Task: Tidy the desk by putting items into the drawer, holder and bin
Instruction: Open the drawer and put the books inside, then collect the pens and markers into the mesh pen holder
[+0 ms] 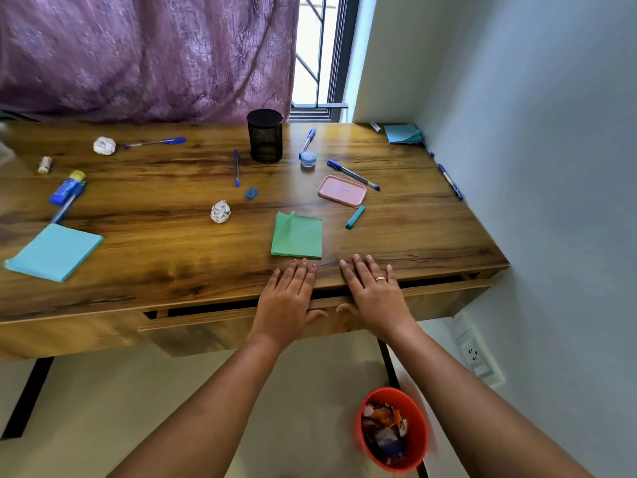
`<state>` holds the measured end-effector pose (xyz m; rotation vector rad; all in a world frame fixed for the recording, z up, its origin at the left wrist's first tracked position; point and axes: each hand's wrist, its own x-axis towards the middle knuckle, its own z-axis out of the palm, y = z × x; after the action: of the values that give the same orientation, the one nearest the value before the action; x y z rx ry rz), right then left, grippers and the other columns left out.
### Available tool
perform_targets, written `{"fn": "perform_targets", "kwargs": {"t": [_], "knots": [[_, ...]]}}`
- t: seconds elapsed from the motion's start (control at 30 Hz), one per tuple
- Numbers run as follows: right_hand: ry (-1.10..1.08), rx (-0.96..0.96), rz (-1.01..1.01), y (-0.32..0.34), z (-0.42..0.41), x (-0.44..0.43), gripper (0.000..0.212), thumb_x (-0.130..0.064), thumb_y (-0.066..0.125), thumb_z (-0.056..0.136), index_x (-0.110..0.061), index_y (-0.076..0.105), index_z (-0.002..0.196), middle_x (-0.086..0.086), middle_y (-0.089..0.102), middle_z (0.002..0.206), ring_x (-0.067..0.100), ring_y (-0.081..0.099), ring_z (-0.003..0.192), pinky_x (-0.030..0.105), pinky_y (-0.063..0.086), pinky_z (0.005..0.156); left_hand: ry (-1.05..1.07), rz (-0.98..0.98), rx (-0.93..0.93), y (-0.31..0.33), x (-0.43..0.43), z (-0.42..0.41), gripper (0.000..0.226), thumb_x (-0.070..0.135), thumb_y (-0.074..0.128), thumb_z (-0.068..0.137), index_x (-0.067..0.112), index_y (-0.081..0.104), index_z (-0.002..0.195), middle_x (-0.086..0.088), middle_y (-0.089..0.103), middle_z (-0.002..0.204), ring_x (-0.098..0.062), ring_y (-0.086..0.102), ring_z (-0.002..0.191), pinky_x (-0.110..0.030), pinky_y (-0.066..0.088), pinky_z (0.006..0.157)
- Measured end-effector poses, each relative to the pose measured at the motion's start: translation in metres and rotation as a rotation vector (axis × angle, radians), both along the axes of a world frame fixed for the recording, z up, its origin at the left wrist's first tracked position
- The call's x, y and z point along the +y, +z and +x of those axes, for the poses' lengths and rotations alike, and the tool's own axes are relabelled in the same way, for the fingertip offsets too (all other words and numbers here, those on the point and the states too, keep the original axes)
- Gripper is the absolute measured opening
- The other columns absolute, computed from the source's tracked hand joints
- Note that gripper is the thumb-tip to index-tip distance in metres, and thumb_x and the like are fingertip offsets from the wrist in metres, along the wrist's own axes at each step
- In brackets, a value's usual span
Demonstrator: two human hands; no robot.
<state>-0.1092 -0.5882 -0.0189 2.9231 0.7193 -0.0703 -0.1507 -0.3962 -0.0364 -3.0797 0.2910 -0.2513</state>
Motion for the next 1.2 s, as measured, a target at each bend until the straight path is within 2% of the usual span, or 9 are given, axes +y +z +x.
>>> {"fn": "perform_targets", "kwargs": {"t": [0.1, 0.23, 0.33, 0.43, 0.67, 0.9, 1.07, 1.13, 1.2], "knots": [[0.001, 0.003, -0.087, 0.012, -0.001, 0.014, 0.072, -0.041, 0.038, 0.098, -0.014, 0.000, 0.152, 0.021, 0.011, 0.158, 0.040, 0.016, 0.144, 0.052, 0.021, 0.115, -0.021, 0.007, 0.032, 0.006, -0.001, 0.005, 0.076, 0.056, 0.048, 0.089, 0.013, 0.026, 0.148, -0.009, 0.033, 0.153, -0.024, 0.031, 0.141, -0.041, 0.025, 0.115], [-0.015, -0.019, -0.207, 0.023, 0.000, 0.029, 0.067, -0.009, 0.043, 0.098, -0.005, 0.003, 0.151, 0.031, 0.020, 0.152, 0.046, 0.032, 0.136, 0.050, 0.034, 0.110, -0.037, -0.022, 0.046, 0.017, -0.001, 0.011, 0.062, 0.034, 0.053, 0.094, 0.015, 0.028, 0.148, -0.007, 0.035, 0.152, -0.022, 0.034, 0.140, -0.039, 0.029, 0.113], [-0.025, -0.028, -0.276, 0.025, 0.001, 0.038, 0.064, 0.002, 0.041, 0.097, 0.000, 0.004, 0.150, 0.036, 0.024, 0.148, 0.048, 0.039, 0.131, 0.050, 0.042, 0.104, -0.052, -0.021, 0.052, 0.021, -0.001, 0.014, 0.056, 0.015, 0.052, 0.095, 0.013, 0.030, 0.147, -0.008, 0.037, 0.150, -0.022, 0.037, 0.138, -0.037, 0.035, 0.110], [-0.045, -0.037, -0.304, 0.022, 0.002, 0.047, 0.062, 0.007, 0.037, 0.096, 0.005, 0.004, 0.148, 0.040, 0.027, 0.143, 0.051, 0.042, 0.126, 0.051, 0.046, 0.100, -0.056, -0.012, 0.049, 0.022, -0.003, 0.017, 0.056, 0.008, 0.052, 0.094, 0.010, 0.032, 0.146, -0.012, 0.038, 0.149, -0.025, 0.039, 0.137, -0.038, 0.038, 0.108], [-0.108, -0.052, -0.304, 0.011, 0.005, 0.057, 0.057, 0.007, 0.032, 0.098, 0.011, 0.001, 0.145, 0.046, 0.029, 0.138, 0.055, 0.045, 0.122, 0.053, 0.048, 0.096, -0.097, 0.066, 0.058, 0.018, -0.005, 0.017, 0.054, 0.005, 0.048, 0.094, 0.000, 0.028, 0.145, -0.024, 0.036, 0.147, -0.036, 0.040, 0.134, -0.045, 0.037, 0.109], [-0.208, 0.049, -0.327, 0.023, 0.003, 0.064, 0.063, 0.004, 0.036, 0.098, 0.004, -0.002, 0.148, 0.043, 0.027, 0.141, 0.052, 0.042, 0.127, 0.050, 0.047, 0.099, -0.079, 0.030, 0.080, 0.026, -0.009, 0.018, 0.056, 0.005, 0.051, 0.093, 0.002, 0.029, 0.145, -0.020, 0.036, 0.149, -0.032, 0.039, 0.135, -0.041, 0.037, 0.110], [-0.483, 0.340, -0.277, 0.052, 0.010, 0.080, 0.080, -0.009, 0.047, 0.097, -0.013, -0.013, 0.150, 0.040, 0.013, 0.149, 0.054, 0.025, 0.135, 0.052, 0.038, 0.105, -0.031, -0.200, 0.060, 0.039, -0.003, 0.010, 0.051, 0.004, 0.054, 0.091, 0.013, 0.042, 0.140, -0.006, 0.045, 0.145, -0.020, 0.044, 0.133, -0.033, 0.043, 0.103], [-0.551, 0.337, -0.261, 0.058, 0.008, 0.087, 0.080, -0.011, 0.050, 0.097, -0.013, -0.008, 0.151, 0.036, 0.021, 0.149, 0.049, 0.029, 0.136, 0.048, 0.041, 0.104, -0.030, -0.284, 0.067, 0.041, 0.000, 0.003, 0.039, 0.005, 0.050, 0.093, 0.017, 0.054, 0.130, -0.003, 0.056, 0.134, -0.019, 0.053, 0.123, -0.033, 0.049, 0.097], [-0.543, 0.281, -0.295, 0.063, 0.005, 0.098, 0.071, -0.012, 0.051, 0.096, -0.008, 0.007, 0.151, 0.026, 0.038, 0.144, 0.040, 0.044, 0.130, 0.040, 0.048, 0.099, 0.014, -0.400, 0.084, 0.045, 0.011, -0.005, 0.032, 0.010, 0.047, 0.095, 0.023, 0.060, 0.121, 0.000, 0.063, 0.123, -0.017, 0.060, 0.112, -0.031, 0.050, 0.090]]}}
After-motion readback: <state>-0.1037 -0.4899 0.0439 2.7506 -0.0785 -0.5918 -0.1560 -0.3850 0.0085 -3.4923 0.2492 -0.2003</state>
